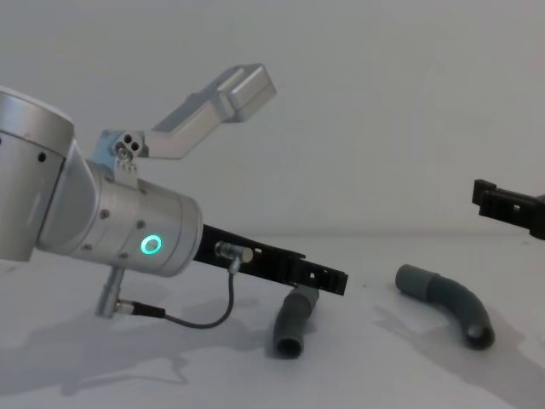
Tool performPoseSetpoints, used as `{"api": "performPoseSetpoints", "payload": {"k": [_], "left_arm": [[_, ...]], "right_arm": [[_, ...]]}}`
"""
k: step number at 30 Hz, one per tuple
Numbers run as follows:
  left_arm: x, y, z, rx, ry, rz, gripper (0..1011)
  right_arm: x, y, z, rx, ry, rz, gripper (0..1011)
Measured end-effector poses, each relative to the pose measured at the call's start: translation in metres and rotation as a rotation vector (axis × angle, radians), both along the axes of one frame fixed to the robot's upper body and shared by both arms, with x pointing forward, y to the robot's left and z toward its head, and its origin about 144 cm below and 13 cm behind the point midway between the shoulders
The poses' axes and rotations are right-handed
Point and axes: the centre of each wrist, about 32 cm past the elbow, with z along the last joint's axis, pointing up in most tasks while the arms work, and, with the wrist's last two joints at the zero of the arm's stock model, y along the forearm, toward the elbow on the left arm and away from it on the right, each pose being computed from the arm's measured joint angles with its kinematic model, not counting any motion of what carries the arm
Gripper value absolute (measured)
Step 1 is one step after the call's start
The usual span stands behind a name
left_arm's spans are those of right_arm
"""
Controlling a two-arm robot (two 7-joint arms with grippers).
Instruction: Use both hands to pick up one end of the pipe from the table, align the ends, and insert them.
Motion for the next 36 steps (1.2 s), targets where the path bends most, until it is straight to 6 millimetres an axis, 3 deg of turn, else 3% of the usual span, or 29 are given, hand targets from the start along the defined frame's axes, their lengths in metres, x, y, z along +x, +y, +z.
{"api": "performPoseSetpoints", "payload": {"k": [36], "left_arm": [[0.001,-0.02,0.0,0.084,0.047,0.055,1002]], "right_arm": [[0.0,0.0,0.0,0.0,0.0,0.0,1001]]}}
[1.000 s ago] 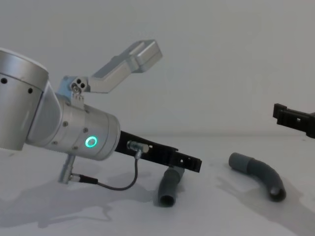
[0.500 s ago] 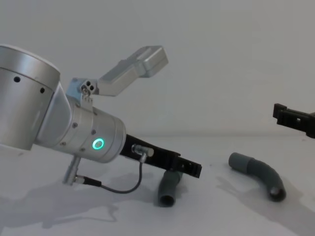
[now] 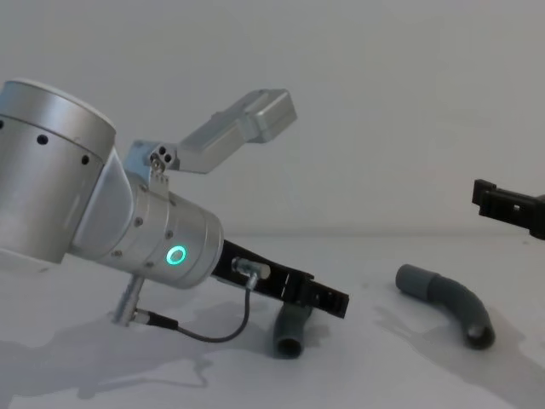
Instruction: Use both hands to pick up one end of the pipe from the table, align the ends, and insert them.
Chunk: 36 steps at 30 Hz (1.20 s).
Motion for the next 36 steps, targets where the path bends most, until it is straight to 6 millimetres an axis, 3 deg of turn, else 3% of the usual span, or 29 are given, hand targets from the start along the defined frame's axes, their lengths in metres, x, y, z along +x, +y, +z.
{"api": "performPoseSetpoints", "payload": {"k": [36], "left_arm": [[0.0015,-0.0039,-0.0006,0.063,0.012,-0.007,1001]], "right_arm": [[0.0,0.0,0.0,0.0,0.0,0.0,1001]]}}
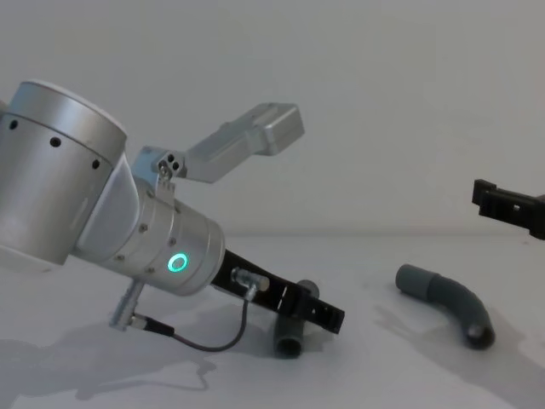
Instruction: Use both hands to pick up one end of the pipe from the table, align the ends, and insert them.
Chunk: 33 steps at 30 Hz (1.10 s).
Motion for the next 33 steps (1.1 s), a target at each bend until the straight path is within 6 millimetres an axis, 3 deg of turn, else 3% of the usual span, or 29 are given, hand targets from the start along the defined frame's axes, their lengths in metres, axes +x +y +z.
{"api": "performPoseSetpoints", "payload": {"k": [7,26,33], "left_arm": [[0.0012,-0.0003,-0.0003,0.017,0.002,-0.004,908],[0.0023,-0.0013,-0.0001,0.034,0.005,-0.011,356],[0.0024,-0.0013,-0.0002,0.036,0.004,-0.011,354]], "right_arm": [[0.0,0.0,0.0,0.0,0.0,0.0,1001],[0.0,0.0,0.0,0.0,0.0,0.0,1001],[0.0002,0.0,0.0002,-0.001,0.002,0.0,1001]]}}
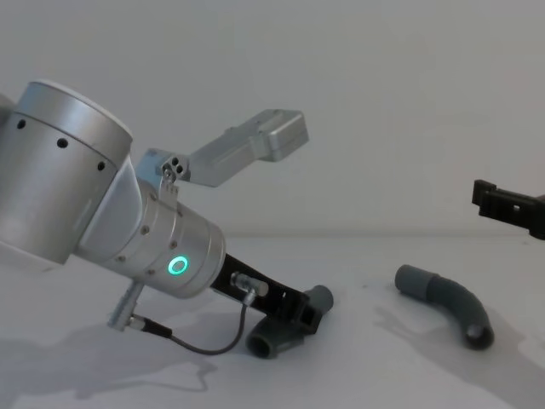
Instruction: Use both hands to pick up one end of the pipe from the table, align the ends, and insert them.
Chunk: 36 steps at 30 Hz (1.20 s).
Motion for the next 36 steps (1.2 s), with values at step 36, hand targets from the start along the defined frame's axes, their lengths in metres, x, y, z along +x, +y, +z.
{"api": "performPoseSetpoints", "payload": {"k": [36], "left_arm": [[0.0,0.0,0.0,0.004,0.0,0.001,354]], "right_arm": [[0.041,0.027,0.035,-0.196,0.306,-0.013,1001]]}}
